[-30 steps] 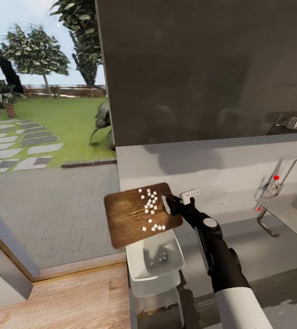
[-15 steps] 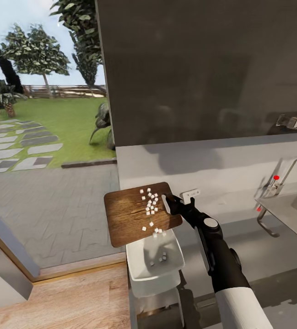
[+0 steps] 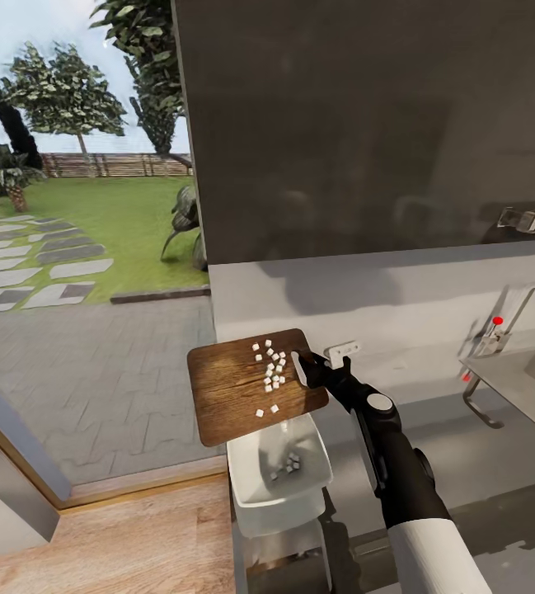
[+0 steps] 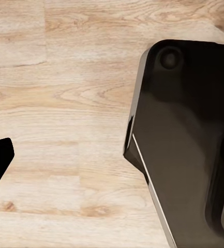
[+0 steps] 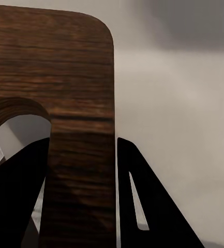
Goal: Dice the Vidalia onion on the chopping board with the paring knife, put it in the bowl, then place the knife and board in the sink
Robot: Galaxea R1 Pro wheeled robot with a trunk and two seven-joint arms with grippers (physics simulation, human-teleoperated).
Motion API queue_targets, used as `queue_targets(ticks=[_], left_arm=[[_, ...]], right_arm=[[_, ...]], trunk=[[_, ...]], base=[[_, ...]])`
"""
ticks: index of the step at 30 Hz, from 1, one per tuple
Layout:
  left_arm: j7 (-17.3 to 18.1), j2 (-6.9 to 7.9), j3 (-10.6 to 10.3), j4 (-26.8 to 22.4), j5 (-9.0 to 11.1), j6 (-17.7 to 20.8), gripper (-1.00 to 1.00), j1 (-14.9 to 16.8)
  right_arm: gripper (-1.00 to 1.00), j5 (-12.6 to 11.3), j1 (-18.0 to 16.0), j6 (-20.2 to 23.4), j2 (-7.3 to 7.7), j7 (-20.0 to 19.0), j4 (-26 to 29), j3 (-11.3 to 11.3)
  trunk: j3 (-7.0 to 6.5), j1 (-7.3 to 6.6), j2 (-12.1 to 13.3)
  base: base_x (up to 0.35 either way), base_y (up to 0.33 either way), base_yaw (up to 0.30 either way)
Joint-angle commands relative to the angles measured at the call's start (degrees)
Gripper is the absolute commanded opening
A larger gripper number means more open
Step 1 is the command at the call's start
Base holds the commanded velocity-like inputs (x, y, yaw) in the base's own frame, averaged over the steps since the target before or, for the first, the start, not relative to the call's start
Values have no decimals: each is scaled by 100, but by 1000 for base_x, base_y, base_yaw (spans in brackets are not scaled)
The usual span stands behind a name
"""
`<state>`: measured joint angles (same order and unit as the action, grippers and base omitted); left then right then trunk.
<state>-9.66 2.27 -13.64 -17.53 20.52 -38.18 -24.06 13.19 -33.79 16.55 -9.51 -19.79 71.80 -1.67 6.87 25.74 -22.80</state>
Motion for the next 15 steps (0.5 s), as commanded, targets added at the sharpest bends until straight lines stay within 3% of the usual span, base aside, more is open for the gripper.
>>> queue_targets(ticks=[1, 15], left_arm=[[-45, 5, -47, -14, 22, -5, 100, 1], [-45, 5, -50, -14, 19, -5, 100, 0]], right_arm=[[-100, 52, -5, 22, -7, -51, 10, -18], [-100, 44, -5, -189, 2, -60, -96, -18]], trunk=[[11, 4, -12], [11, 4, -12]], base=[[0, 0, 0], [0, 0, 0]])
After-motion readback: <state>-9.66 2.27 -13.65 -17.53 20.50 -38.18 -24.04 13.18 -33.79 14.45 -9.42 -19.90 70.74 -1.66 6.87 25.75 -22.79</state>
